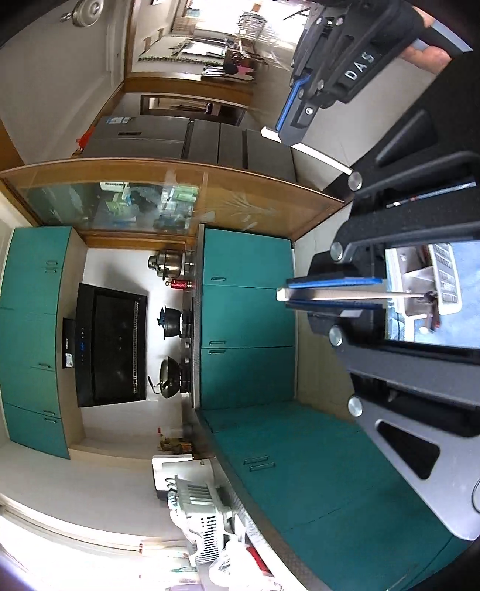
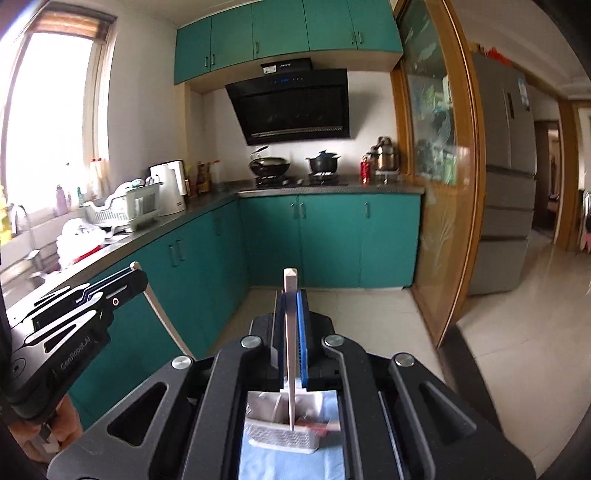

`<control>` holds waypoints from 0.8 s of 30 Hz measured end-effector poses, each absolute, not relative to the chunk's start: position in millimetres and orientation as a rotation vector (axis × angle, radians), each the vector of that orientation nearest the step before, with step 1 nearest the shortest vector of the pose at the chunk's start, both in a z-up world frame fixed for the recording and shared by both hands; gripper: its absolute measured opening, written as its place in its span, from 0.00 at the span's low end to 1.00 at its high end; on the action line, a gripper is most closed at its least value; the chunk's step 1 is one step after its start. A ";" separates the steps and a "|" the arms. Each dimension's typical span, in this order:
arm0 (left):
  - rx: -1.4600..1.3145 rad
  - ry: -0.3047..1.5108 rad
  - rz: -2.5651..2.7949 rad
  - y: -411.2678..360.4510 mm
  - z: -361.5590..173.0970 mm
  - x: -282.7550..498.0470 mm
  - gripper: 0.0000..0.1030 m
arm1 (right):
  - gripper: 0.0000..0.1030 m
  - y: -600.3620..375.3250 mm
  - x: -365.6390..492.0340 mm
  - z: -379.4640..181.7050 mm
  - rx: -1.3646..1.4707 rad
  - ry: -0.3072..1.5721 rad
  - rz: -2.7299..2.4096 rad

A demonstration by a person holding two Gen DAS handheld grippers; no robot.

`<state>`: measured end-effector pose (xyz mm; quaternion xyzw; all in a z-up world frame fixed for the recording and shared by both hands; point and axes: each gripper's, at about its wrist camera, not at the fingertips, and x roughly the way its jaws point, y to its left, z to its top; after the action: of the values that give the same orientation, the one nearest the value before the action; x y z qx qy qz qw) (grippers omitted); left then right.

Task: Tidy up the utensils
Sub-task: 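Carry both chopsticks over the white holder and open both tools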

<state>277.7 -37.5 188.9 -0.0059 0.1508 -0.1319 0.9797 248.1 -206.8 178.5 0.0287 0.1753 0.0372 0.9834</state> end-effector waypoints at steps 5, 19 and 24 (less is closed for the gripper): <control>-0.011 0.319 -0.236 -46.2 171.9 304.9 0.06 | 0.06 -207.4 272.3 163.3 0.084 0.369 0.052; -0.015 0.415 -0.187 -45.7 100.8 331.3 0.06 | 0.06 -206.9 295.1 87.9 0.161 0.441 0.064; -0.043 0.436 -0.179 -36.5 82.1 327.7 0.06 | 0.06 -203.9 292.5 65.2 0.157 0.476 0.064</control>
<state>327.7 -36.5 82.1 -0.0214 0.2161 -0.0888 0.9721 292.5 -203.9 65.2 0.0779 0.2357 0.0314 0.9682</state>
